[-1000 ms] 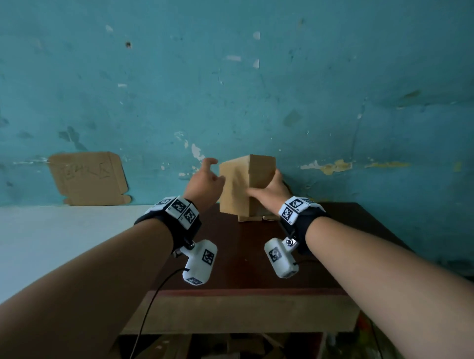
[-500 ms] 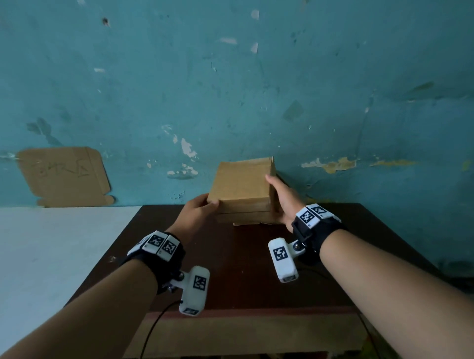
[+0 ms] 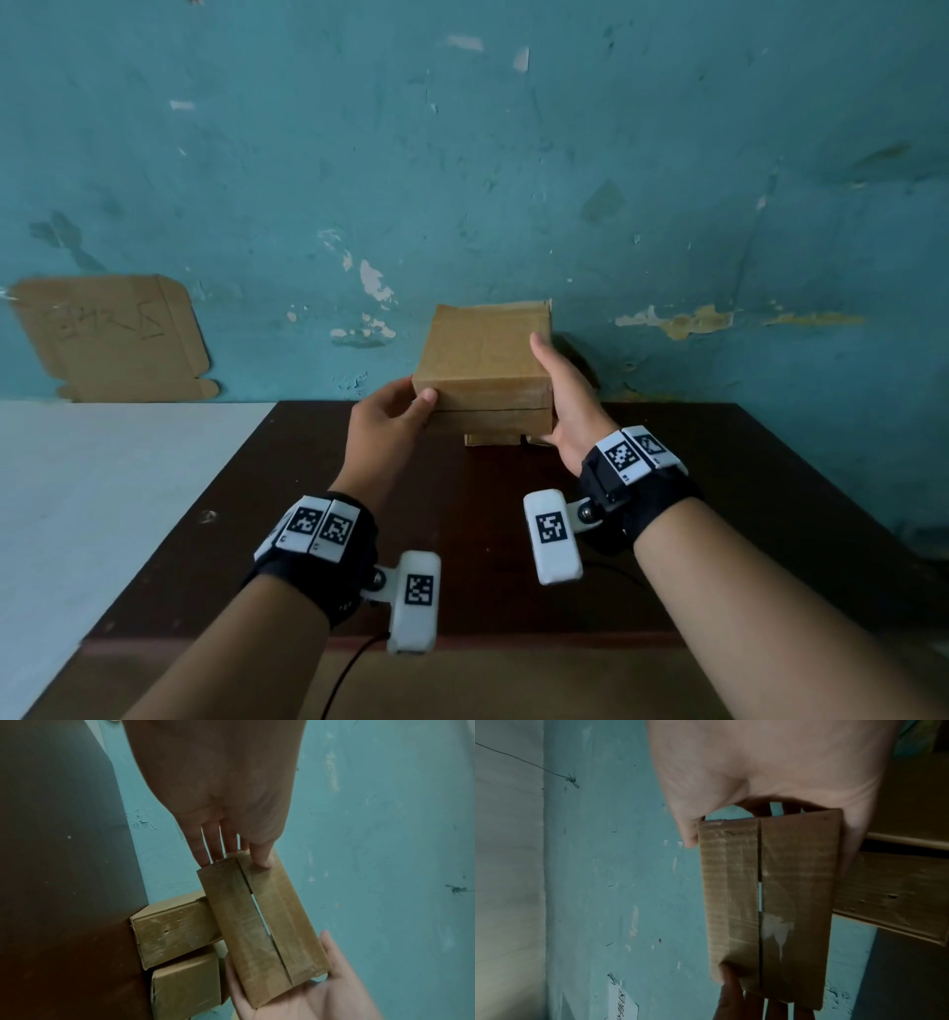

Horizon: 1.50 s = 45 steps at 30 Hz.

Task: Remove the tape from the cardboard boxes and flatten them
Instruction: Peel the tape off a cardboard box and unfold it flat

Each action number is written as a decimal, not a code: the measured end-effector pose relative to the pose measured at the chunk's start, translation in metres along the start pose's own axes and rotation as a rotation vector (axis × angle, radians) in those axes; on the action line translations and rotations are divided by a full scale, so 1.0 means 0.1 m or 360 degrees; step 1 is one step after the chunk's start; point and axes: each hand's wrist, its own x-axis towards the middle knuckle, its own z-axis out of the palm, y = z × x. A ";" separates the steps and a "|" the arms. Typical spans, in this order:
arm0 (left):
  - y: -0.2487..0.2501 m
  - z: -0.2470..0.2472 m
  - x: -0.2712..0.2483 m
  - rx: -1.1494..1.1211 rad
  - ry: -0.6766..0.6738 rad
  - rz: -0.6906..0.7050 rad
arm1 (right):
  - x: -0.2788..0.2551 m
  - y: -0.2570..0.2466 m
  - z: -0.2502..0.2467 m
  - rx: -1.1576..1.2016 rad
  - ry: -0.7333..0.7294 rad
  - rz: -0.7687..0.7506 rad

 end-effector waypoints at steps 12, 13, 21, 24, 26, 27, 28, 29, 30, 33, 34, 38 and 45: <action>-0.01 -0.05 0.12 0.0138 0.0174 -0.0026 | 0.00 0.04 -0.01 0.0046 -0.0079 0.0106; -0.01 -0.05 0.12 0.0182 0.0200 -0.0022 | -0.01 0.03 0.00 0.0055 -0.0070 0.0117; 0.17 -0.07 0.03 0.0318 0.0257 0.0038 | -0.06 0.00 0.01 0.0157 0.0081 0.0196; 0.20 -0.10 -0.01 0.0235 0.0215 0.0032 | -0.06 0.00 -0.02 0.0193 0.0066 0.0180; 0.21 -0.12 -0.04 0.0191 0.0168 0.0017 | -0.06 0.01 -0.03 0.0186 0.0051 0.0175; 0.22 -0.12 -0.05 0.0173 0.0149 0.0004 | -0.06 0.01 -0.02 0.0178 0.0051 0.0176; 0.22 -0.13 -0.05 0.0156 0.0139 -0.0009 | -0.06 0.01 -0.02 0.0177 0.0052 0.0178; 0.21 -0.14 -0.05 0.0148 0.0140 -0.0020 | -0.06 0.02 -0.02 0.0180 0.0049 0.0183; 0.22 -0.14 -0.04 0.0150 0.0146 -0.0029 | -0.06 0.02 -0.02 0.0195 0.0048 0.0186; 0.22 -0.15 -0.03 0.0150 0.0155 -0.0041 | -0.05 0.03 -0.03 0.0232 0.0041 0.0200; 0.22 -0.15 -0.03 0.0147 0.0155 -0.0042 | -0.06 0.03 -0.02 0.0230 0.0048 0.0200; 0.21 -0.18 -0.04 0.0116 0.0108 -0.0058 | -0.08 0.00 0.00 0.0162 0.0093 0.0189; 0.28 -0.24 -0.14 -0.0002 0.0056 -0.0086 | -0.08 -0.03 0.02 0.0189 0.0206 0.0160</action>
